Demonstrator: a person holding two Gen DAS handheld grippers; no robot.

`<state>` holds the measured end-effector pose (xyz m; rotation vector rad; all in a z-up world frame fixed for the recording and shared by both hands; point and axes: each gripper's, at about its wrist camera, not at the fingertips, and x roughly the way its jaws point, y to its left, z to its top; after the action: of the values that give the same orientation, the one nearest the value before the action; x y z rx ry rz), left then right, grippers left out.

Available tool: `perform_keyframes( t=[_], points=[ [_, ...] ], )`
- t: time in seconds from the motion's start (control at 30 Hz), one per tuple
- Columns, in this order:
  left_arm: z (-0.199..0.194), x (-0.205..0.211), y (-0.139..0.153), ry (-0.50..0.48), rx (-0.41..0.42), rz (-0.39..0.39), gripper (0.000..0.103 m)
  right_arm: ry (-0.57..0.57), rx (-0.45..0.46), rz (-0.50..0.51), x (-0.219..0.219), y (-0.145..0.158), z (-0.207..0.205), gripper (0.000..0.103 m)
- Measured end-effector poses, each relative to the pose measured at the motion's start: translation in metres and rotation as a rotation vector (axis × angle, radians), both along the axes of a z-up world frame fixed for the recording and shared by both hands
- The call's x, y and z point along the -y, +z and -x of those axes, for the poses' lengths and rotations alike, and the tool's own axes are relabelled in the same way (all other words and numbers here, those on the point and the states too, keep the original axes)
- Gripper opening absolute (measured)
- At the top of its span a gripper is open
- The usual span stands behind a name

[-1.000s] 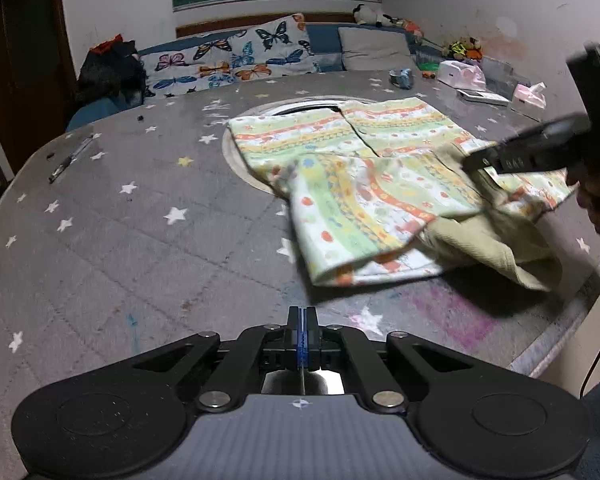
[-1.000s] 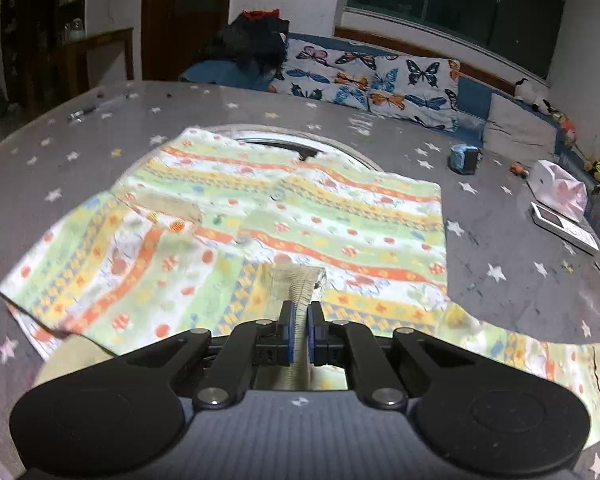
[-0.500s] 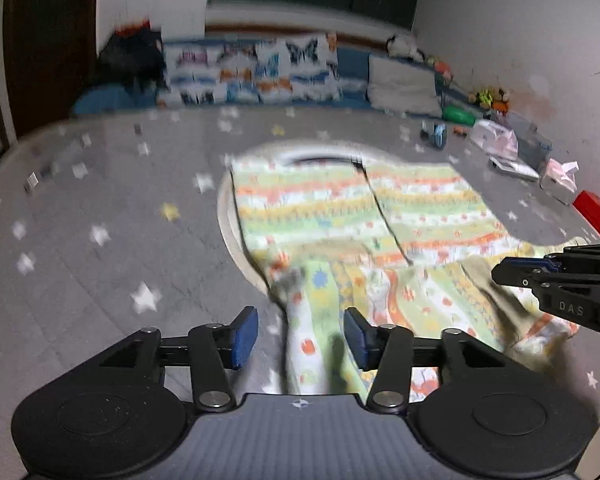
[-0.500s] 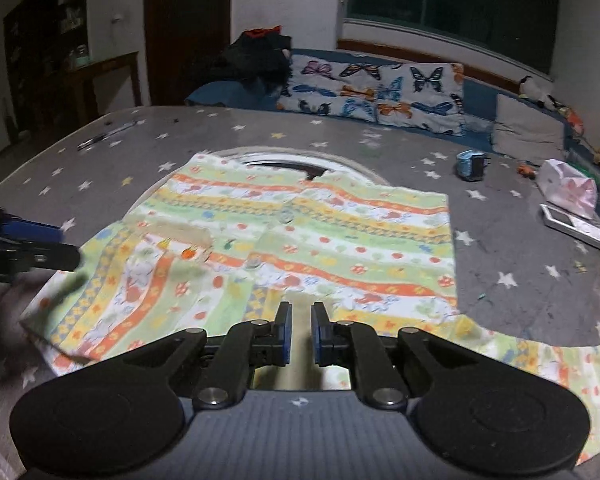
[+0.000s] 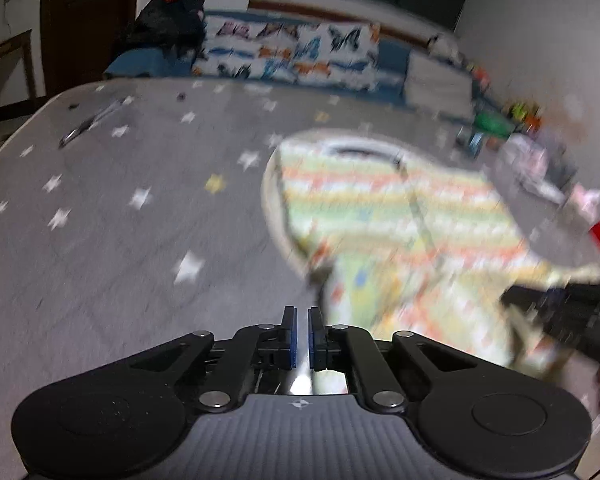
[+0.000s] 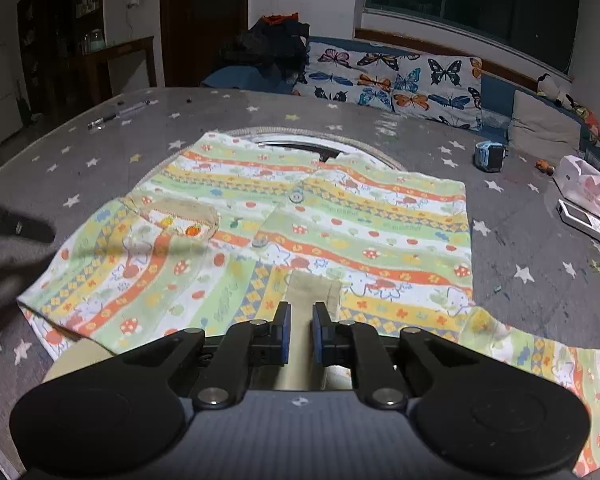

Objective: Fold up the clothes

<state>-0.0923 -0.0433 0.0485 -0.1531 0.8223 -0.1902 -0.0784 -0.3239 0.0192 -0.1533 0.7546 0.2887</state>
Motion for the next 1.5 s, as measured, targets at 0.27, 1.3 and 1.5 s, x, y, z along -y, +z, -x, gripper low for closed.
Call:
perform_keyframes(
  t=[0.27, 1.3, 1.5],
  points=[
    [-0.045, 0.043, -0.009, -0.132, 0.02, -0.01, 0.012, 0.029, 0.01, -0.034, -0.004, 0.004, -0.003, 0.015],
    [0.0, 0.096, -0.002, -0.24, 0.1, -0.135, 0.031, -0.642, 0.12, 0.005, 0.21, 0.004, 0.062, 0.032],
    [0.004, 0.095, -0.004, -0.225, 0.085, -0.146, 0.042, -0.775, 0.126, -0.063, 0.264, -0.009, 0.061, 0.039]
  ],
)
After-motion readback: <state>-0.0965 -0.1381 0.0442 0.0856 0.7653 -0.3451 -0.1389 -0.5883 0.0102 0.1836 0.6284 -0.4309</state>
